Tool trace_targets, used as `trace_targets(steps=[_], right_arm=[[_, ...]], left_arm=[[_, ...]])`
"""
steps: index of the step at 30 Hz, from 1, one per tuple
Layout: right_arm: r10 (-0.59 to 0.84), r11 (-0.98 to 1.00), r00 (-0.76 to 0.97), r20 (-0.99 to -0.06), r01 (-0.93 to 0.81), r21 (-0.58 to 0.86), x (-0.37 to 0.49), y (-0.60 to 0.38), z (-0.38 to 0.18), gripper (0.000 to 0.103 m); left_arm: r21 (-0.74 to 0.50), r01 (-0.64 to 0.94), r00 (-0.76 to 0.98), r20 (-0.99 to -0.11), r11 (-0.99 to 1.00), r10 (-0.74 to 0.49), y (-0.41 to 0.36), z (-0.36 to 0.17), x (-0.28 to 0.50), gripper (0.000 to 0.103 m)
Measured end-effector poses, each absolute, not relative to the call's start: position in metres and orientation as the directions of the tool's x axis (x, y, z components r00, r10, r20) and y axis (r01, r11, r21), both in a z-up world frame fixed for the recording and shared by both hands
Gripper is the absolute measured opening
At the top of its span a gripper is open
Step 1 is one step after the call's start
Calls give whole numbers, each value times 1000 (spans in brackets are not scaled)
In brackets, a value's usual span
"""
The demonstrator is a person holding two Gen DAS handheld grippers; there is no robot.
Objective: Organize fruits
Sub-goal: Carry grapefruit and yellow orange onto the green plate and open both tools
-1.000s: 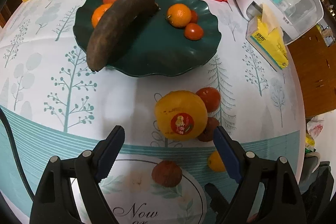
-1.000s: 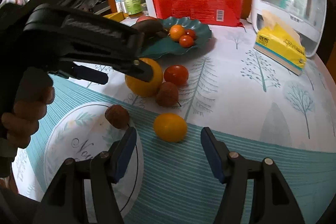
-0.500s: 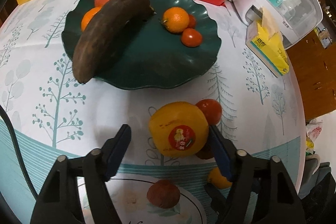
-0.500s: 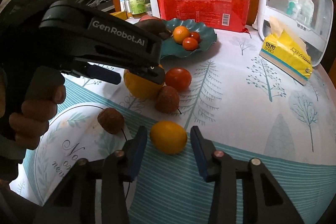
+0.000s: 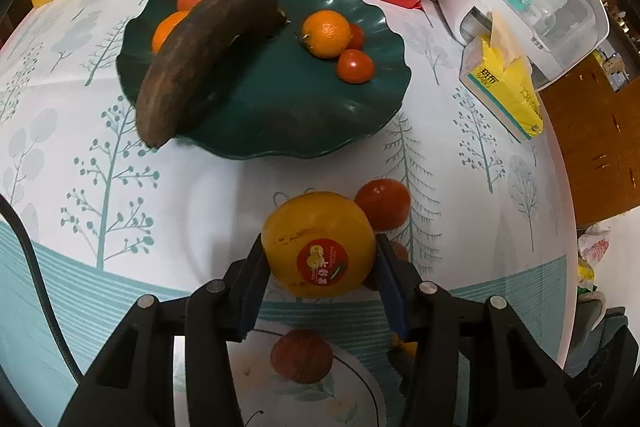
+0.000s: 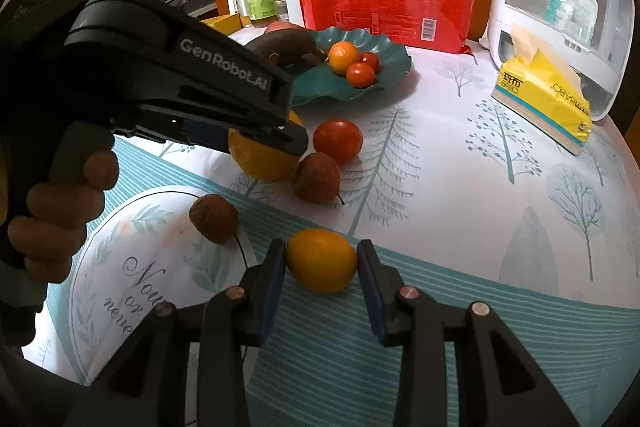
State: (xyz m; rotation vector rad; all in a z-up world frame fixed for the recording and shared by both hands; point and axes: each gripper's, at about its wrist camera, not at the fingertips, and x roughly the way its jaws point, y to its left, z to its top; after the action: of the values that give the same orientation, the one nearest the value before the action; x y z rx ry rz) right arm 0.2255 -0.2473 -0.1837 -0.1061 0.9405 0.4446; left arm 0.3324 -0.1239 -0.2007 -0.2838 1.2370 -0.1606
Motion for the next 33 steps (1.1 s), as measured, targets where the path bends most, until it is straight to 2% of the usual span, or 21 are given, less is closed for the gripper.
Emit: trace_targets(steps=[18,26,33], right_arm=[[272,920,564,-780,-391,38,214,-226,-149,37],[223,946,631,-743,-325,7,234,-208,-131,37],[186,963,685,-704,-271,-9,264,-197,-119,37]], left_arm=[[-293,-56,421,-874,954,-244,-52,-143,308,48],[-238,-9,479,-854,971,-205,-17,-104,325,48],[-218,63,497,-840,974,-220,-16,-85,348,48]])
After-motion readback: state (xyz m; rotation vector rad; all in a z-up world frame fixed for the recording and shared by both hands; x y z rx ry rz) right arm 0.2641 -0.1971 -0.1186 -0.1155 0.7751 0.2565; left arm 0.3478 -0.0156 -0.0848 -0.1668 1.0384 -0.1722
